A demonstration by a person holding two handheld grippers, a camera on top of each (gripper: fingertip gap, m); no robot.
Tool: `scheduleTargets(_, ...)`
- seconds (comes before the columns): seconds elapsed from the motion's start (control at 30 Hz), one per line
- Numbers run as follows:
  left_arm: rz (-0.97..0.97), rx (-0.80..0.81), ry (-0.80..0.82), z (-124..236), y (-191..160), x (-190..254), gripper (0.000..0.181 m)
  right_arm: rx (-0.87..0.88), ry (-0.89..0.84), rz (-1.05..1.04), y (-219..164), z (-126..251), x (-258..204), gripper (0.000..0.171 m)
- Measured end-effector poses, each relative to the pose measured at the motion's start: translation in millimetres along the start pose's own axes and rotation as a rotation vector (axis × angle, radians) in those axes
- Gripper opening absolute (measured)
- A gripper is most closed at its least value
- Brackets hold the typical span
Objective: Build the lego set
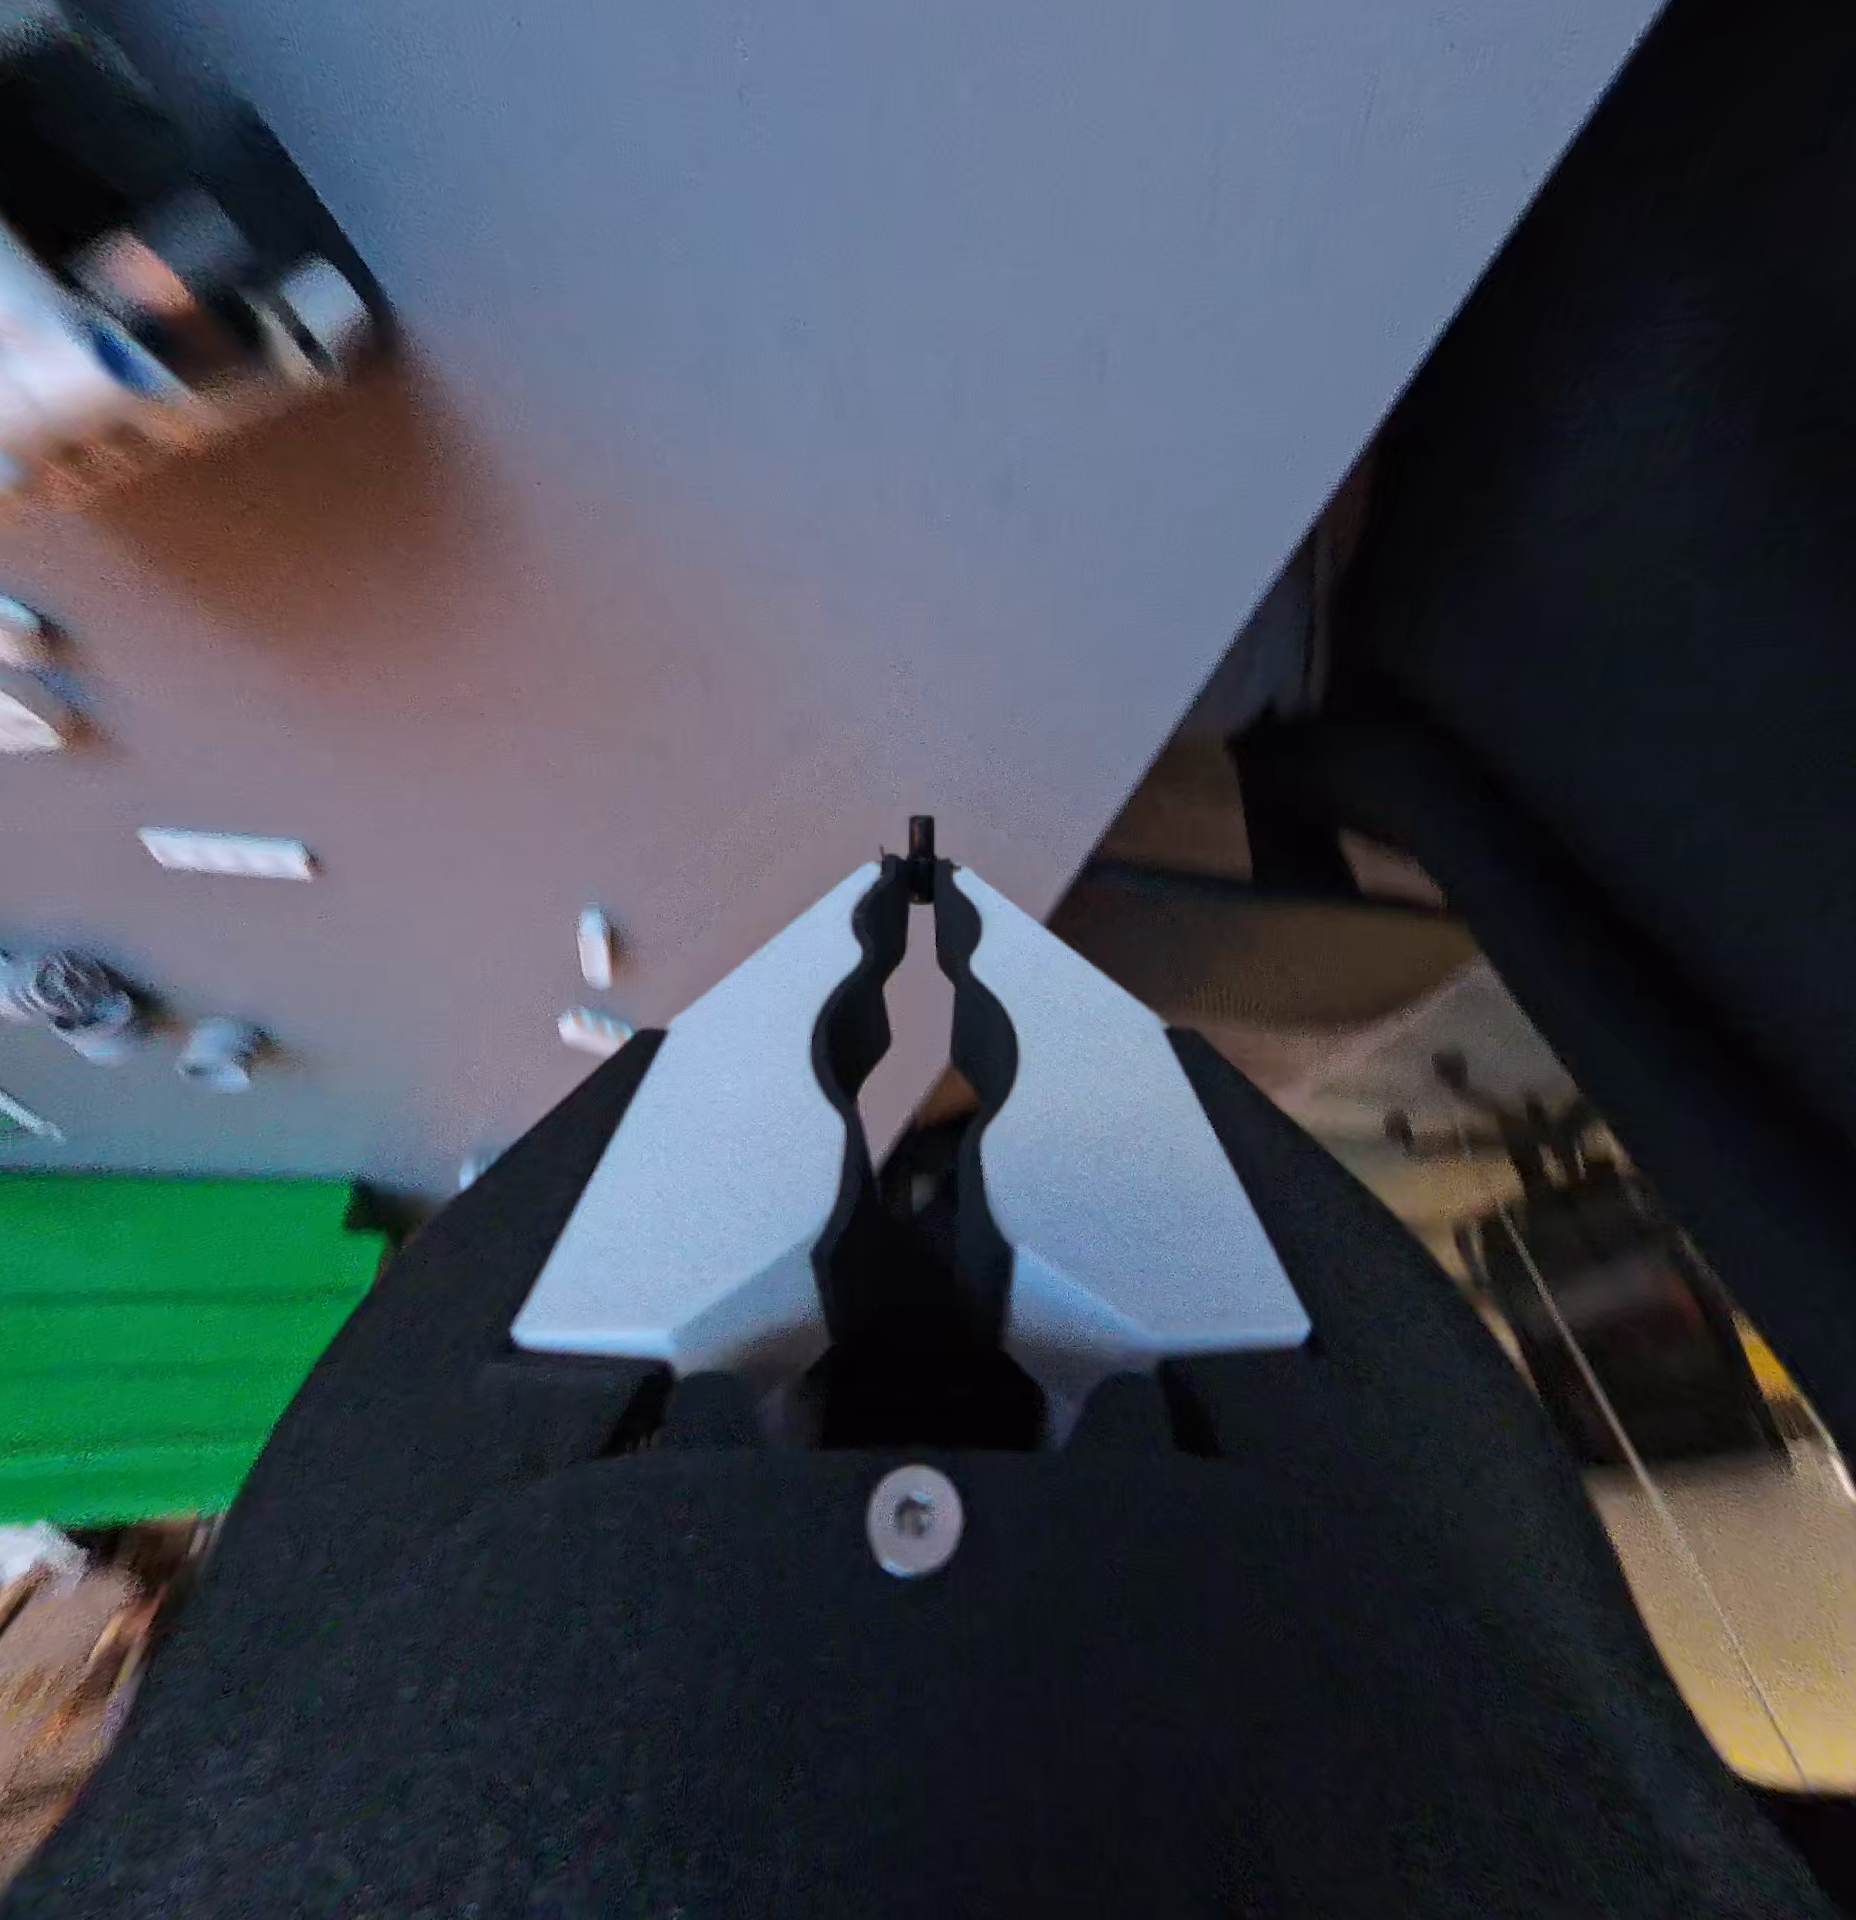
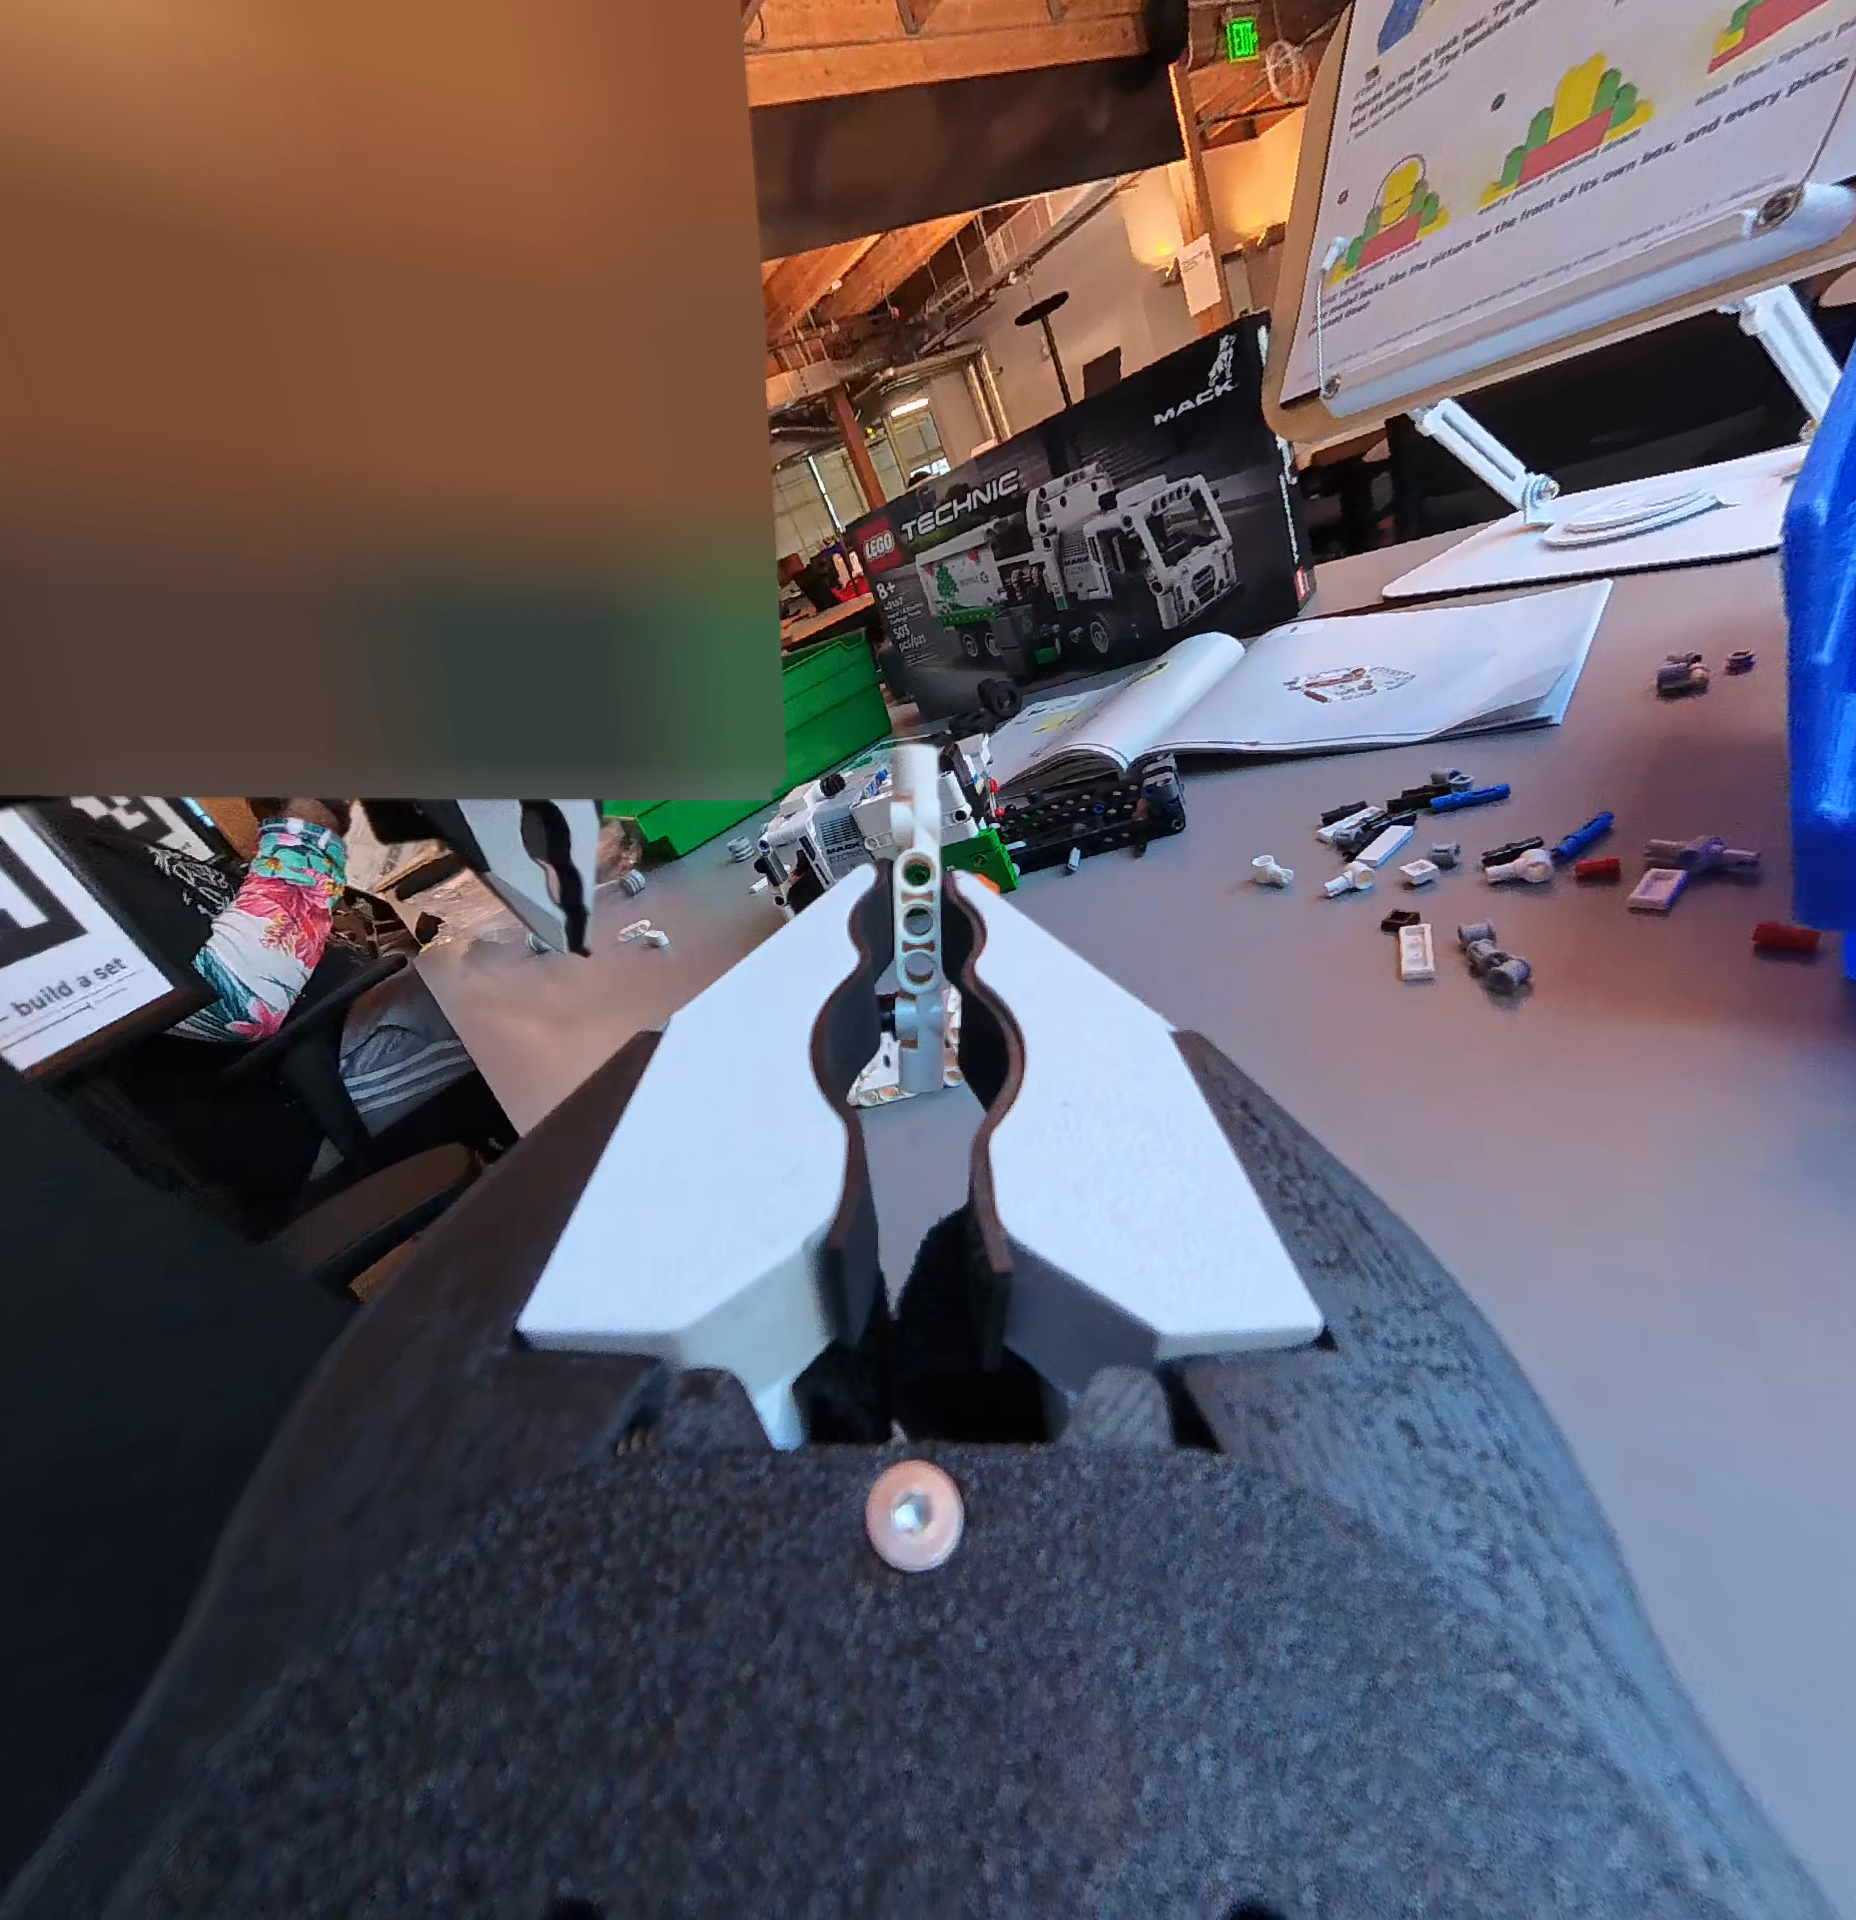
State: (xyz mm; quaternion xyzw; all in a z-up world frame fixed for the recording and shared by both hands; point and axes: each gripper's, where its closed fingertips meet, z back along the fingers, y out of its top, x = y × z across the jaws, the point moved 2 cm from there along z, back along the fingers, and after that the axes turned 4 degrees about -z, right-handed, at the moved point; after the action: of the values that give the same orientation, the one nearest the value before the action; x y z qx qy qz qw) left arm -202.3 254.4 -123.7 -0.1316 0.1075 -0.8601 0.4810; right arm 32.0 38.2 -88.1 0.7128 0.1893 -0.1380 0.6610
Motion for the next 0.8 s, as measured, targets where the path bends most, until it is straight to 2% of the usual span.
scheduleTargets(0.03, -0.011, -0.094, -0.031, -2, -12, 3, 0.004, -0.005, 0.004, -0.004, 0, 0, 0, 0.006)
scheduleTargets(0.17, 0.02, -0.305, -0.172, -7, -31, 7, 0.004, -0.018, 0.017, -0.008, -2, -1, -1, 0.006)
scheduleTargets(0.3, -0.041, -0.533, -0.183, -19, -48, 2, 0.003, -0.039, 0.032, 0.004, -5, -2, -4, 0.006)
scheduleTargets(0.4, -0.093, -0.644, -0.222, -27, -50, 8, 0.003, -0.043, 0.04, 0.004, -6, -1, -5, 0.006)
scheduleTargets(0.63, -0.049, -0.668, -0.178, -39, -50, 3, 0.003, -0.053, 0.045, 0.008, -7, -2, -6, 0.006)
scheduleTargets(0.8, 0.016, -0.643, -0.166, -37, -70, -3, 0.003, -0.05, 0.048, 0.002, -7, -2, -6, 0.006)
